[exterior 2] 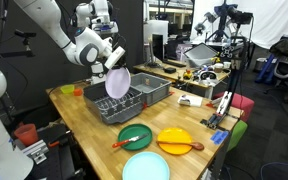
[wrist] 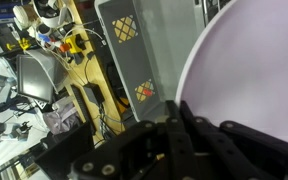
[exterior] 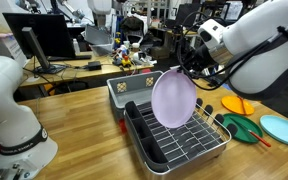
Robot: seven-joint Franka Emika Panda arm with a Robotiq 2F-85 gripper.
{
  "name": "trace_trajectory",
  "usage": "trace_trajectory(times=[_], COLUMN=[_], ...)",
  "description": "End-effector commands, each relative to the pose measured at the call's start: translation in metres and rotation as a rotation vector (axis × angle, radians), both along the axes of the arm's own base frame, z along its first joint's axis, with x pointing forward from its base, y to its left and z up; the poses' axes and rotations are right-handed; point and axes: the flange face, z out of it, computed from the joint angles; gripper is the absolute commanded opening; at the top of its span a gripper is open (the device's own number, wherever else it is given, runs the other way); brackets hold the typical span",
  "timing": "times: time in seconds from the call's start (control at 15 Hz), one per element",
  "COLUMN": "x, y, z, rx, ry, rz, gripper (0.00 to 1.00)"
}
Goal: Place the knife on the green plate then put the pink plate on the dish rack
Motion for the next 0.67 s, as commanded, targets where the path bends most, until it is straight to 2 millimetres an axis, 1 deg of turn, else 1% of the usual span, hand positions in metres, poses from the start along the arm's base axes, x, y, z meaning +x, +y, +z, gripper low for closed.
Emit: trace_trajectory(times=[0.0, 0.13, 0.2, 0.6], x=[0.0, 0.0, 0.0006, 0.0017], y=[0.0, 0.0, 0.0009, 0.0057], z=[0.0, 0.0, 0.0006, 0.0057], rx=[0.0, 0.0, 0.003, -0.028], ry=[0.0, 0.0, -0.002, -0.032], rz=[0.0, 0.0, -0.003, -0.002], gripper=[0.05, 0.05, 0.01, 0.01])
